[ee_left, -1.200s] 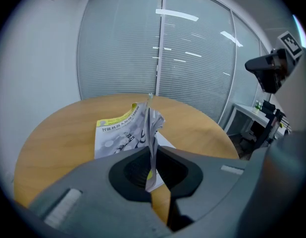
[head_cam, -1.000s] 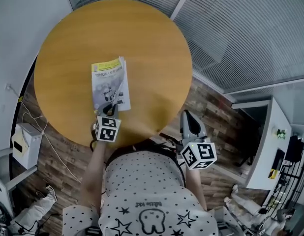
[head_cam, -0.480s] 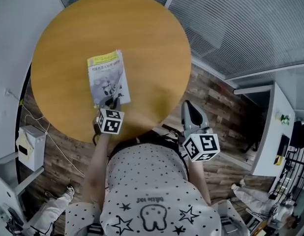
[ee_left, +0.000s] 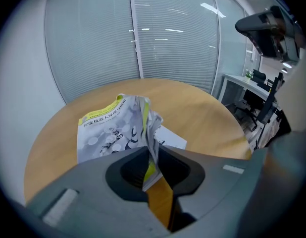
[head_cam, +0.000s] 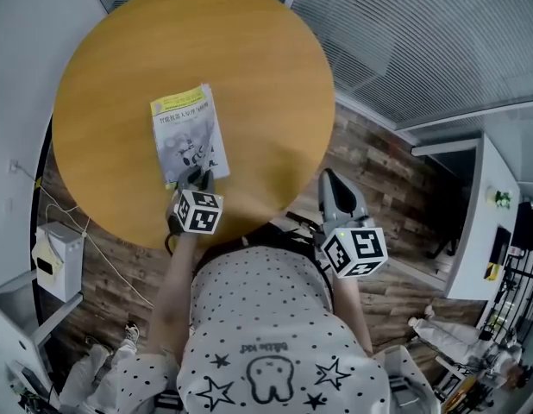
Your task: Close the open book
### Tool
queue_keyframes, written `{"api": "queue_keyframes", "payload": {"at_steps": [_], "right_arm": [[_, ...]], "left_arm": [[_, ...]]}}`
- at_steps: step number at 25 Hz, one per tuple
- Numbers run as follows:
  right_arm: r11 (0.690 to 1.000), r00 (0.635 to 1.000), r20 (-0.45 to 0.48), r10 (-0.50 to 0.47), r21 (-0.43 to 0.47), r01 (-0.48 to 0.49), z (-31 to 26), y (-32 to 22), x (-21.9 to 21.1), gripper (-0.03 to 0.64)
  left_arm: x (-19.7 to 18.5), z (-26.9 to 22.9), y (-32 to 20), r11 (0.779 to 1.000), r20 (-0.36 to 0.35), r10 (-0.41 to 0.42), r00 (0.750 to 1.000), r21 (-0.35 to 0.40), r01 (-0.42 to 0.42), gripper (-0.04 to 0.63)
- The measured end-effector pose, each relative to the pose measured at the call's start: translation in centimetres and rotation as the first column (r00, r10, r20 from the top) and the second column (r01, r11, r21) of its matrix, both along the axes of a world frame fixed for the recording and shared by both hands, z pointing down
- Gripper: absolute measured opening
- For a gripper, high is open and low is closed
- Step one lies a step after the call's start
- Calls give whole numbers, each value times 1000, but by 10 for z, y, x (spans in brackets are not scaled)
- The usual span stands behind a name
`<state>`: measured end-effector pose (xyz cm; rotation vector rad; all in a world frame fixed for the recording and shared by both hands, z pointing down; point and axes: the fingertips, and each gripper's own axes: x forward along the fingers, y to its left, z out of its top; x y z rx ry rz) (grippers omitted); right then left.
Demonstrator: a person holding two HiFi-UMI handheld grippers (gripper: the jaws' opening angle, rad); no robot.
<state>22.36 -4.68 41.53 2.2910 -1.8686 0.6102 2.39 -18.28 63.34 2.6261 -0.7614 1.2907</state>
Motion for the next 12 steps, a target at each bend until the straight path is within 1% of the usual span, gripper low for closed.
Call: {"api": "queue_keyframes", "payload": {"at_steps": [5, 12], "right_arm": [[1000, 1000, -3, -4, 0, 4, -1, -3, 0, 3], [1000, 1000, -5, -5, -7, 5, -2, -4, 2, 3]], "left_arm": [[0, 10, 4, 1000, -4, -13, 1000, -28, 12, 98], [1, 11, 5, 999, -3, -2, 1000, -33, 2, 101]]}}
